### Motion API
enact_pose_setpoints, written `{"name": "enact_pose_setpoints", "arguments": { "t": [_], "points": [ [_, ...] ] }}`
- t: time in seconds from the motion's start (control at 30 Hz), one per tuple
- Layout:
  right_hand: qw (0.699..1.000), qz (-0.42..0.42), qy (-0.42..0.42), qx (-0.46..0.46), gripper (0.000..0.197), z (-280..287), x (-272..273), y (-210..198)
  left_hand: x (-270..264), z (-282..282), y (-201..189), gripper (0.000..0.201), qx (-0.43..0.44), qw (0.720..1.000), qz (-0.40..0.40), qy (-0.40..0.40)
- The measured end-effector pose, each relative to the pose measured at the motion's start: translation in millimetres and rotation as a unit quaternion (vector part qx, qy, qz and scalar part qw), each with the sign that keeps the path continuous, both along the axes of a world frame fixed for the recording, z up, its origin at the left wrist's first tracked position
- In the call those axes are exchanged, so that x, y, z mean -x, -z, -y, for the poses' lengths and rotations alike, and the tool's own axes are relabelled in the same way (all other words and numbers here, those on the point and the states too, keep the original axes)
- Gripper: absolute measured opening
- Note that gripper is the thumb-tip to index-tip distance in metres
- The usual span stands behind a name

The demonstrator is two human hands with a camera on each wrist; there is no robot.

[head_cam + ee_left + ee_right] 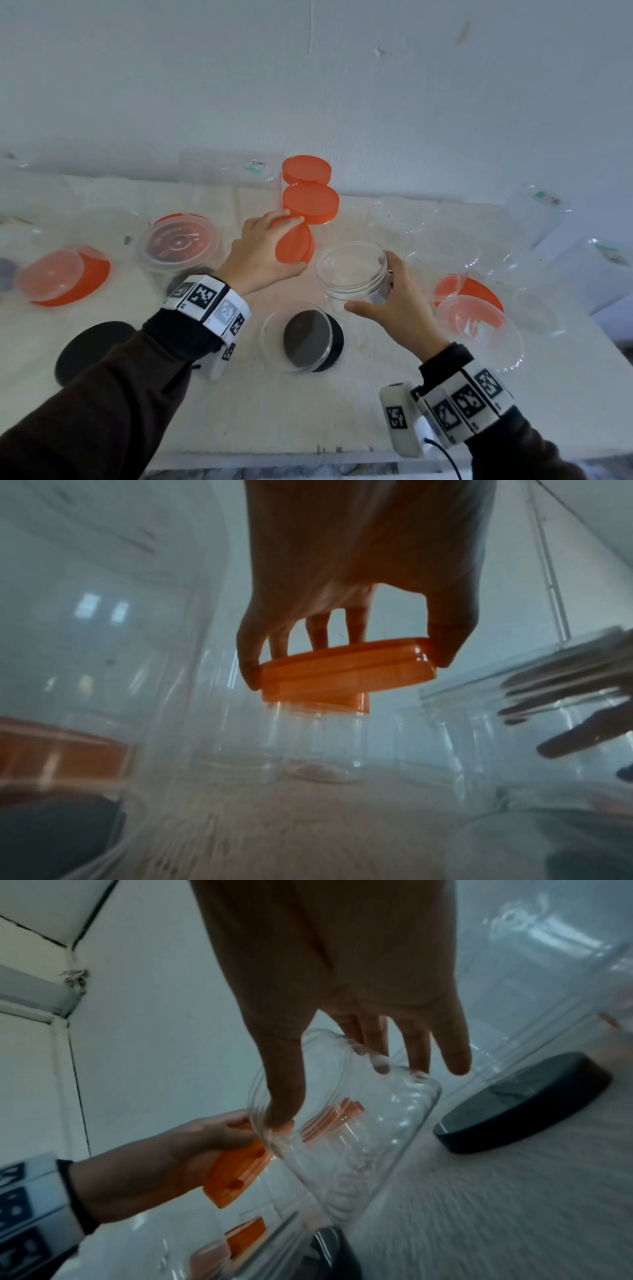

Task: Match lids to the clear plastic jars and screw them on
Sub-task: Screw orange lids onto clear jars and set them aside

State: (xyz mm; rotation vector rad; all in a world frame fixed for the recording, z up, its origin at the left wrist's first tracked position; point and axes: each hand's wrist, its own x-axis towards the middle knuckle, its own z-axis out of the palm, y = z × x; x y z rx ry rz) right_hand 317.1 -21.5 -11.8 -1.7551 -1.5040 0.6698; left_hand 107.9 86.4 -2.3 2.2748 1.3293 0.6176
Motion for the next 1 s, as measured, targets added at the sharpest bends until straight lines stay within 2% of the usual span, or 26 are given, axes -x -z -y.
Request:
{"name": "enact_pose_setpoints", "arguments": {
  "t": [0.17,0.27,0.47,0.77,1.0],
  "points": [
    [0.998,-0.063,0.013,0.022,0.090,-11,0,6,3,9,-9,0.095,-0.015,0.999,0.052,0.002],
    [0.997,-0.066,0.014,0.024,0.089,-20,3,13,5,11,-13,0.093,-0.019,0.997,0.074,0.006],
    [0.995,-0.082,-0.036,0.052,0.087,-34,14,17,7,9,-17,0.091,-0.027,0.996,0.086,0.016],
    [0.988,-0.102,-0.078,0.082,0.082,-47,26,15,-4,8,-23,0.093,-0.006,0.997,0.003,0.079],
    [0.989,-0.103,-0.074,0.080,0.083,-49,26,15,-26,6,-28,0.073,-0.016,0.984,-0.121,0.132]
  ]
}}
